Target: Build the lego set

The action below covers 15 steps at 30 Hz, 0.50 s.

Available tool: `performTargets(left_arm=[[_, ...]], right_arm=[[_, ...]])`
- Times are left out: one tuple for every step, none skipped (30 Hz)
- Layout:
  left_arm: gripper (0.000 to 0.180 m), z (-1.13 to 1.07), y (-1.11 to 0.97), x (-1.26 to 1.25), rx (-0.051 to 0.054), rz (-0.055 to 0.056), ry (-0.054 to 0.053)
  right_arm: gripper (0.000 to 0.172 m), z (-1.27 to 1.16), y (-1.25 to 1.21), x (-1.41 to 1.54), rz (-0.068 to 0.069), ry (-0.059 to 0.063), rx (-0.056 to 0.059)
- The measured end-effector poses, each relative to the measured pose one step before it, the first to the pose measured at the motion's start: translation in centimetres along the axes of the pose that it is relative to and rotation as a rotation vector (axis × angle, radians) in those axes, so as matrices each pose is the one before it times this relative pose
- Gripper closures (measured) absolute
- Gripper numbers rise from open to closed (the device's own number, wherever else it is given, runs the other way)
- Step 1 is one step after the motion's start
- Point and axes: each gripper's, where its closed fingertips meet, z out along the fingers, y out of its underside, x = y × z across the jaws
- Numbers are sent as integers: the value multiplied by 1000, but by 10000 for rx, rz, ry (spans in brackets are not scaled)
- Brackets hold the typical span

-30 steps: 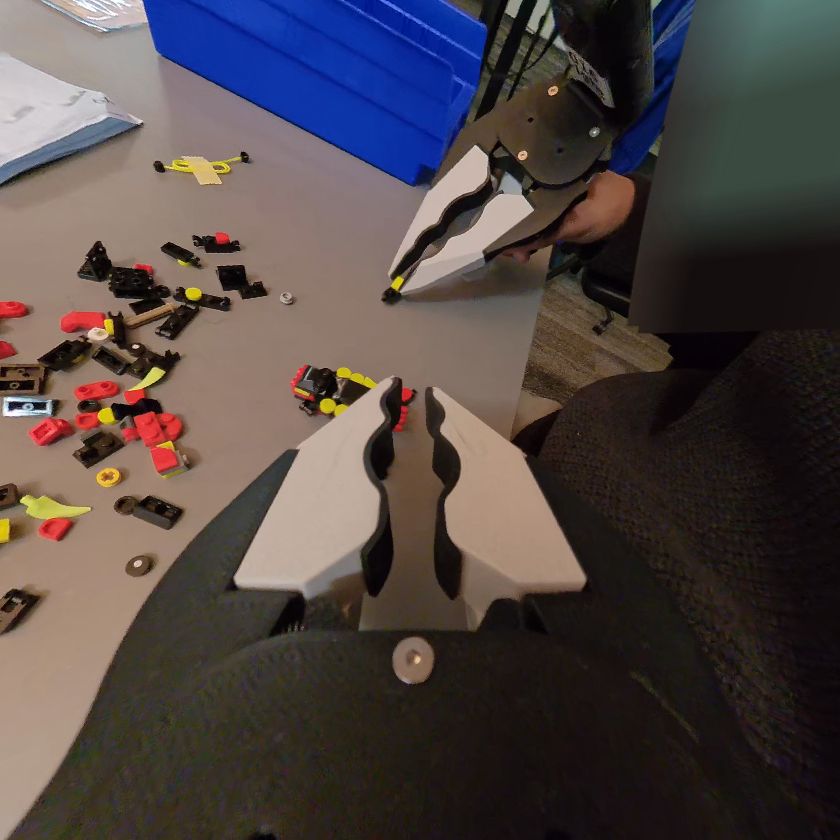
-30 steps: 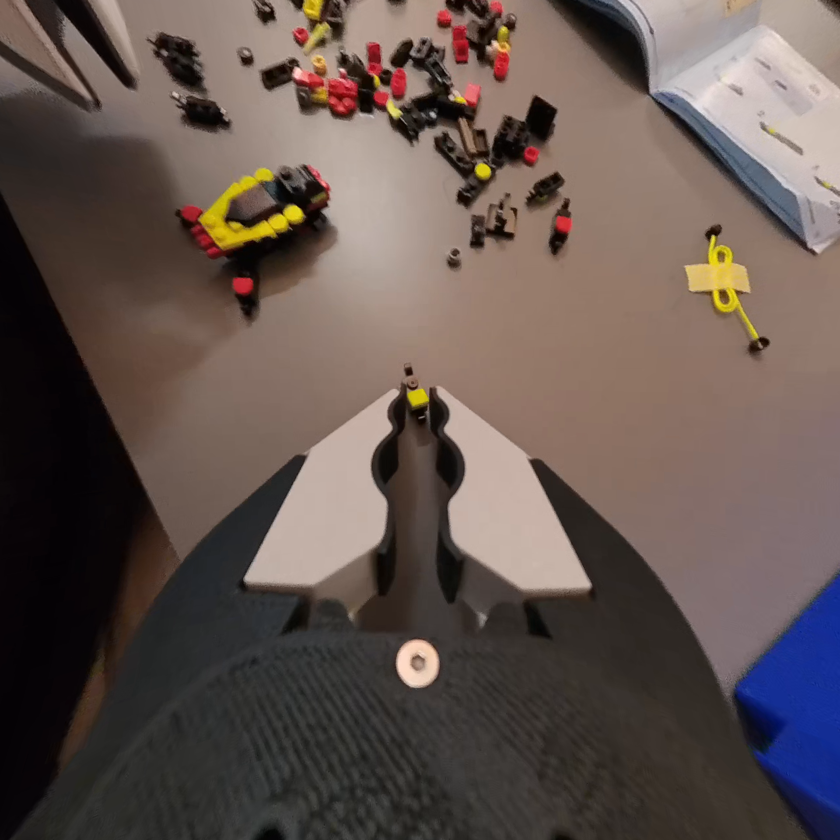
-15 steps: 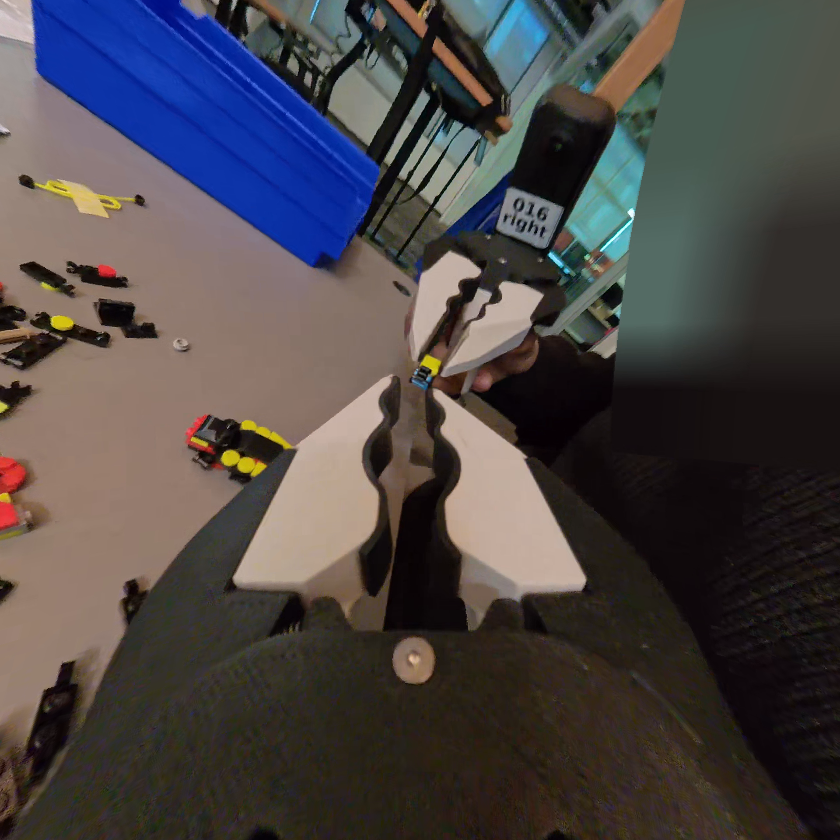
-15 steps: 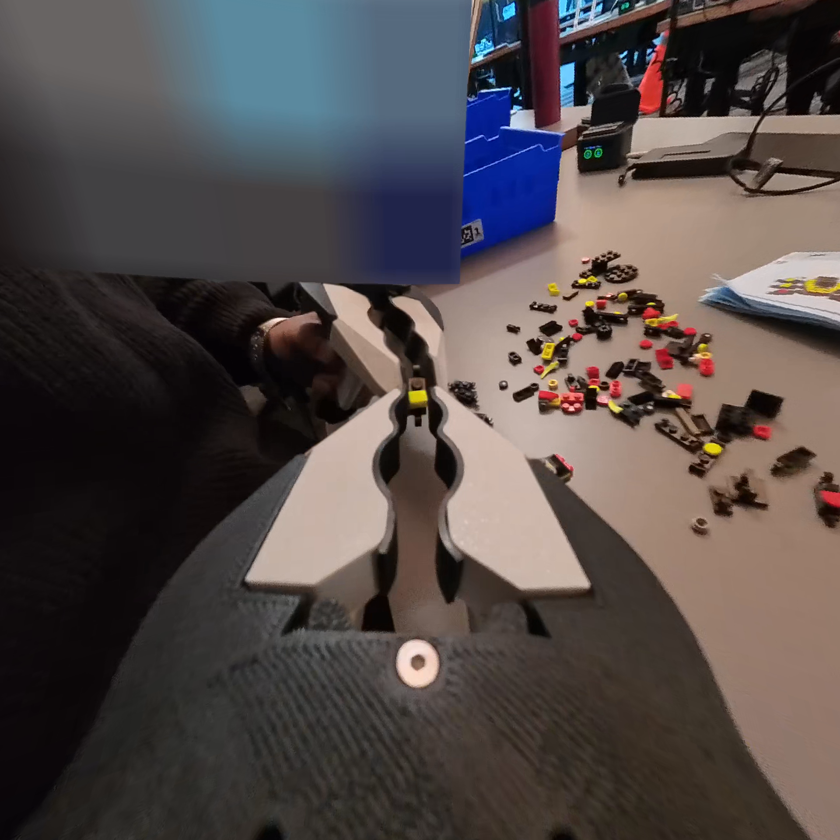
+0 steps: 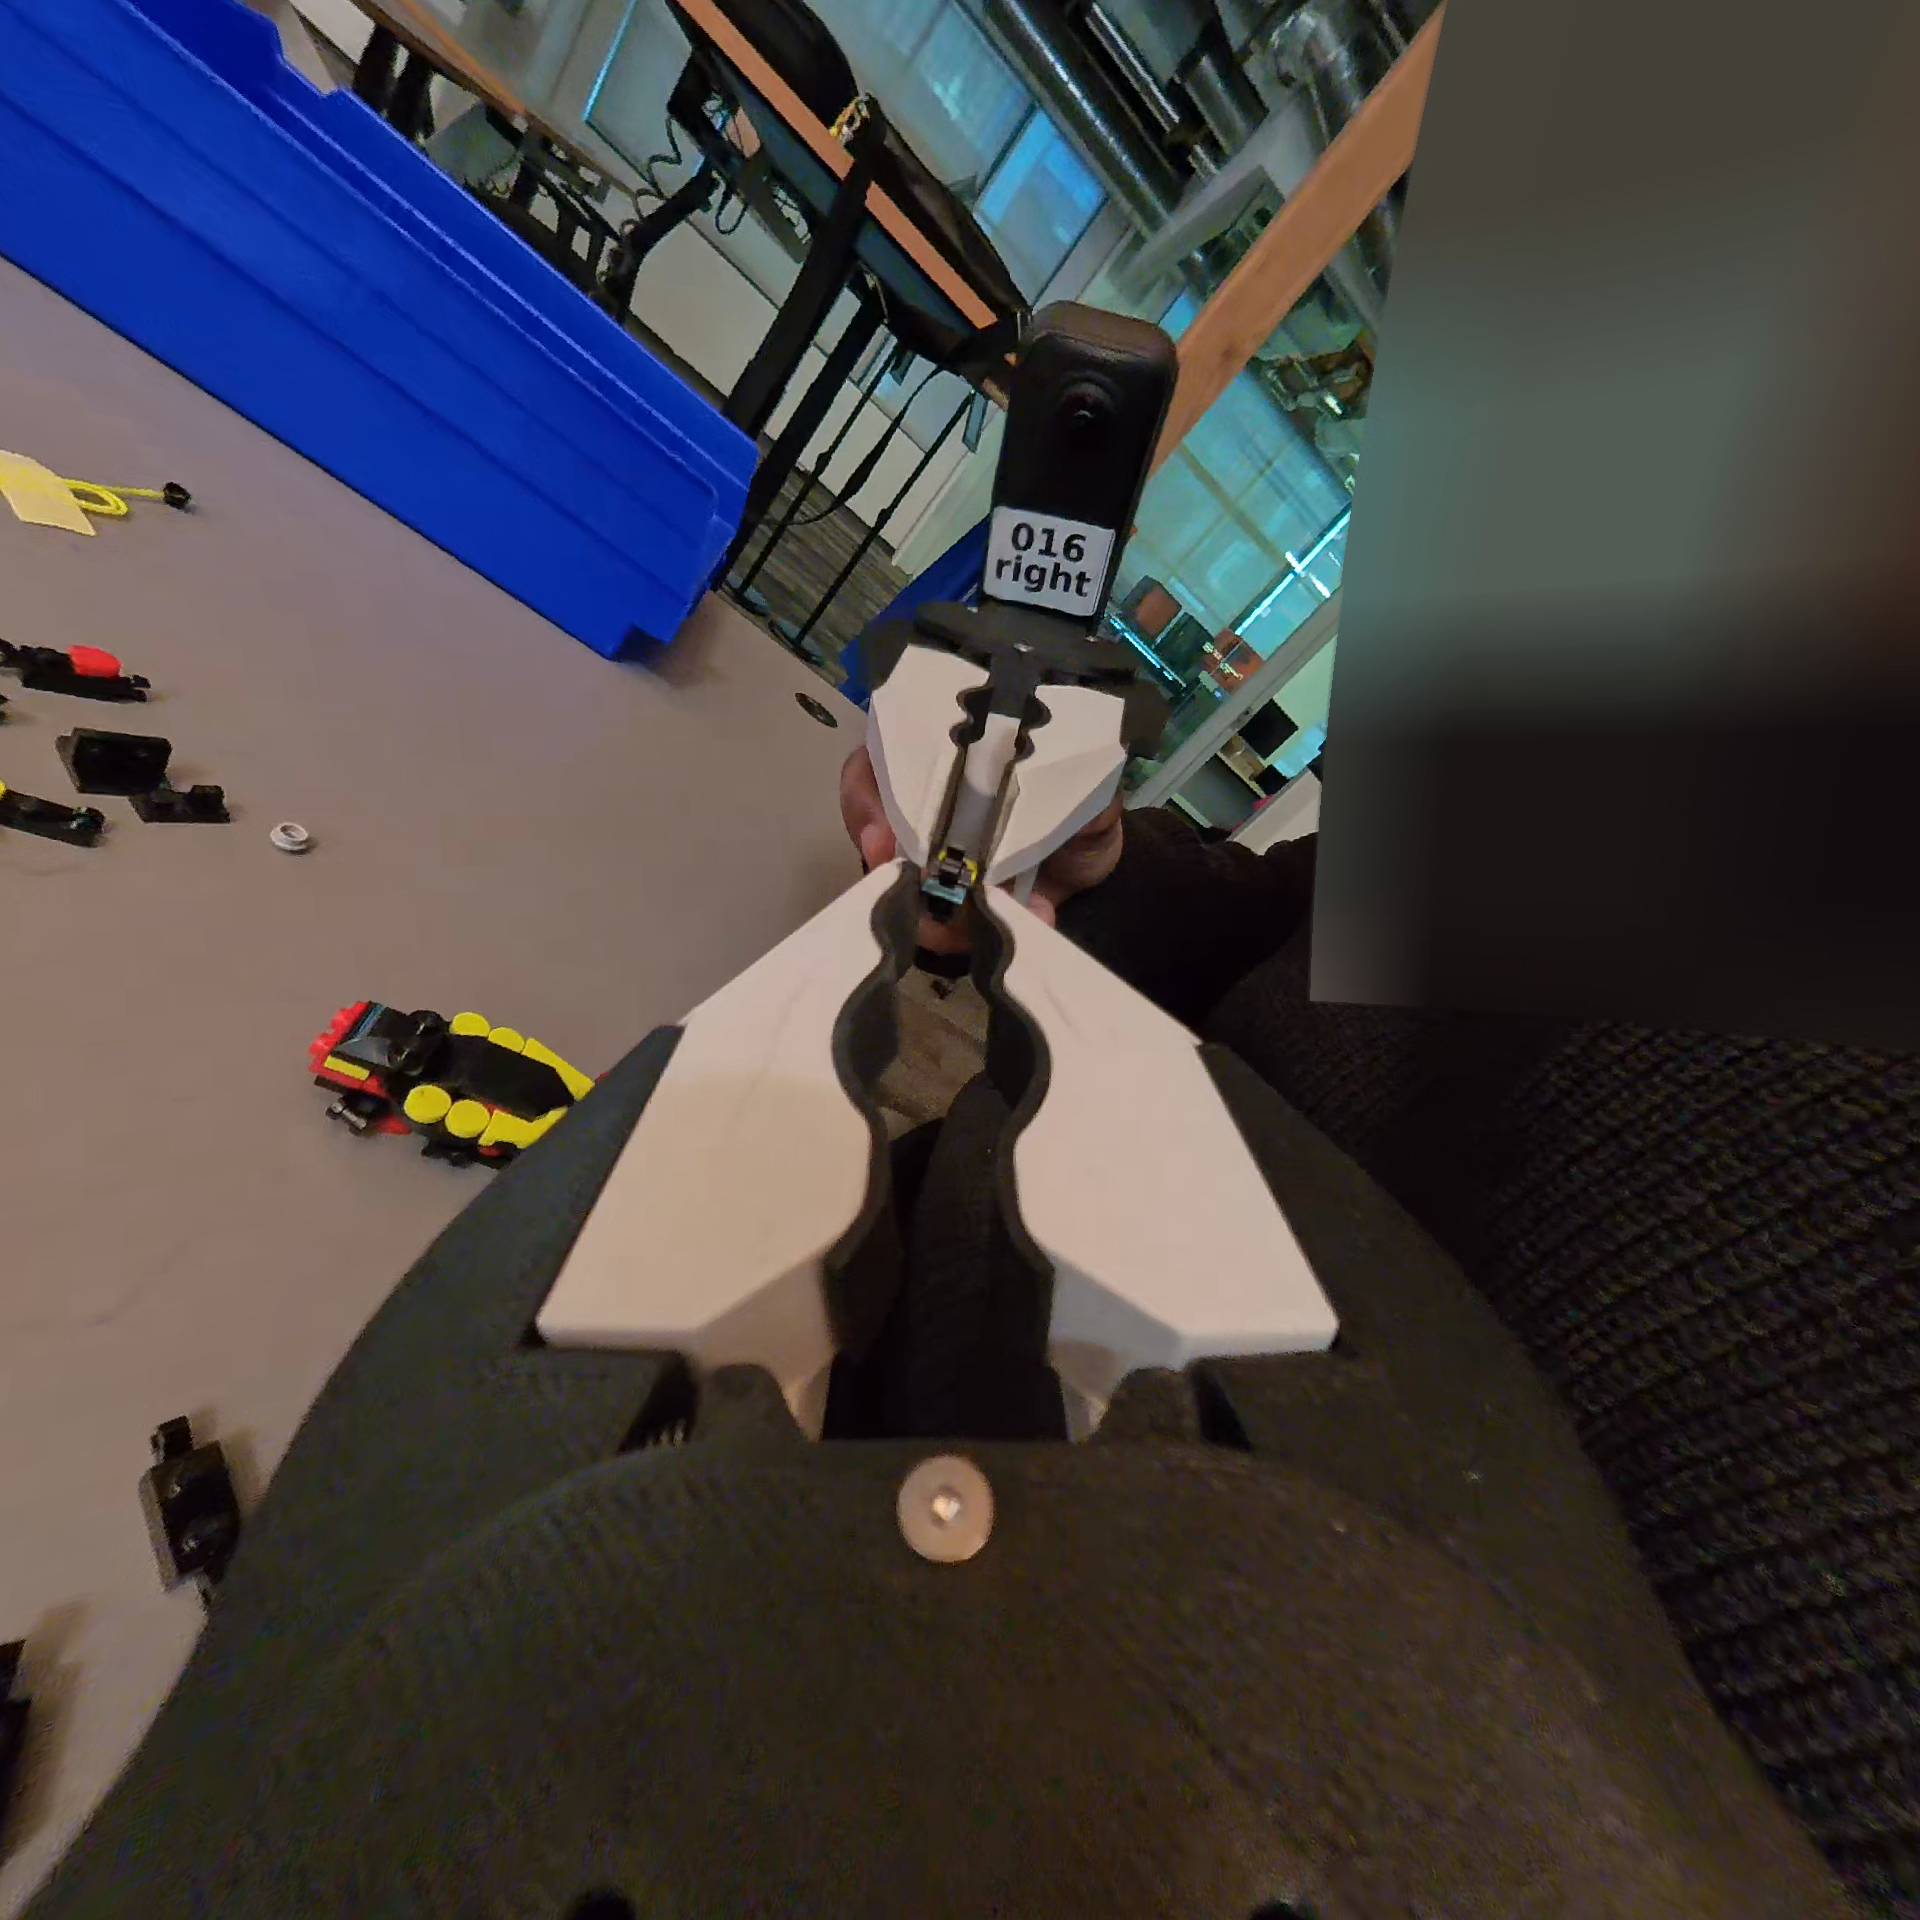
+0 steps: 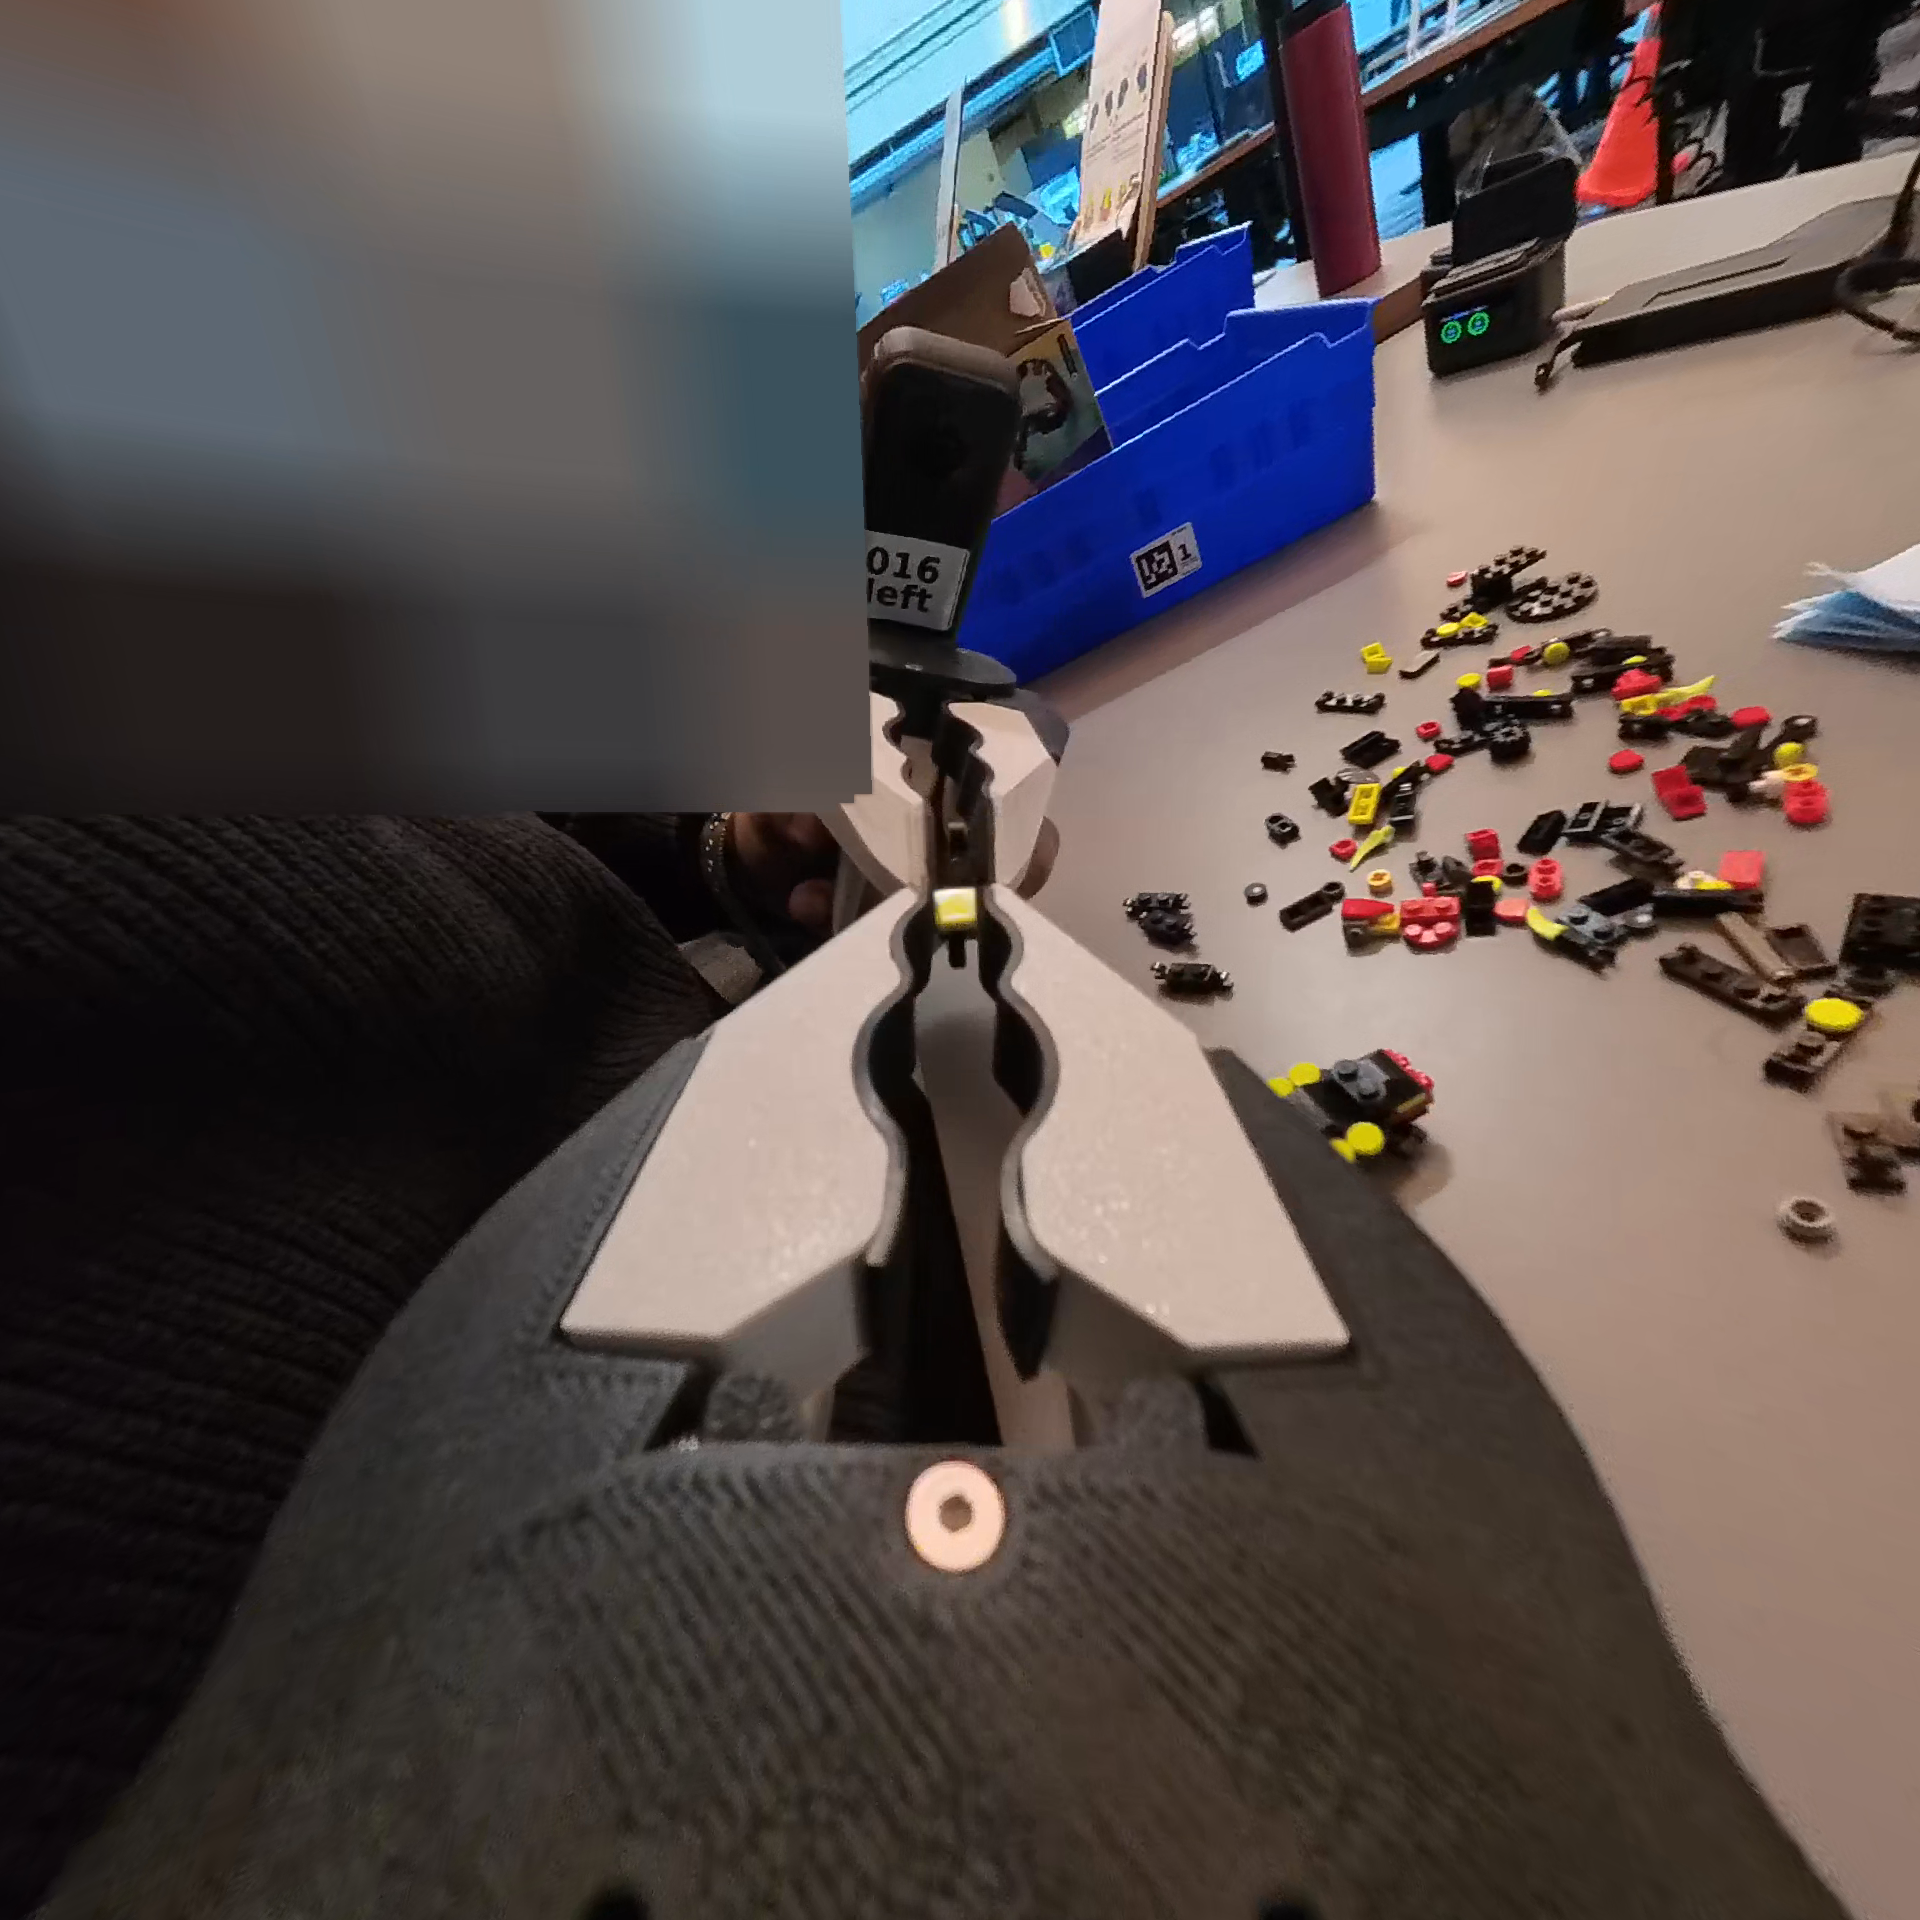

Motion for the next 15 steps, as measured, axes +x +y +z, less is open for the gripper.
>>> performTargets(left_arm=[[174, -19, 40, -77, -25, -42, -14], [175, -23, 3, -57, -10, -28, -13], [175, -14, 11, -23, -13, -5, -3], [175, -6, 28, 1, -30, 22, 2], [175, 16, 53, 9, -54, 58, -11], [175, 30, 87, 60, -70, 74, 13], [176, 45, 83, 118, -66, 68, 38], [176, 45, 76, 33, -53, 80, -28], [176, 38, 112, 3, -71, 96, -41], [176, 35, 111, 1, -78, 83, -29], [176, 24, 80, -19, -59, 50, -34], [176, 10, 60, -3, -41, 32, -13], [176, 3, 28, -6, -22, 25, -14], [176, -18, -22, -58, -1, 33, -49], [176, -27, 4, -75, -23, 51, -61]], right_arm=[[166, 27, 57, 69, 75, 6, -4], [166, 14, 51, 47, 60, -7, -10], [166, 11, 39, 22, 66, -26, -4], [166, -3, 35, -4, 53, -41, -11], [166, -37, 61, 22, 10, -28, -28], [164, -62, 94, 64, -36, 8, -52], [158, -71, 122, 105, -52, 24, -74], [156, -81, 133, 23, -46, -26, -79], [155, -58, 111, -26, -20, -69, -68], [154, -38, 119, -64, -3, -93, -53], [154, -19, 129, -58, 6, -92, -57], [155, -20, 122, -63, -4, -78, -65], [157, 0, 111, -66, -22, -68, -65], [160, 9, 109, -86, -47, -59, -70], [164, 2, 100, -20, -84, 2, -70]])
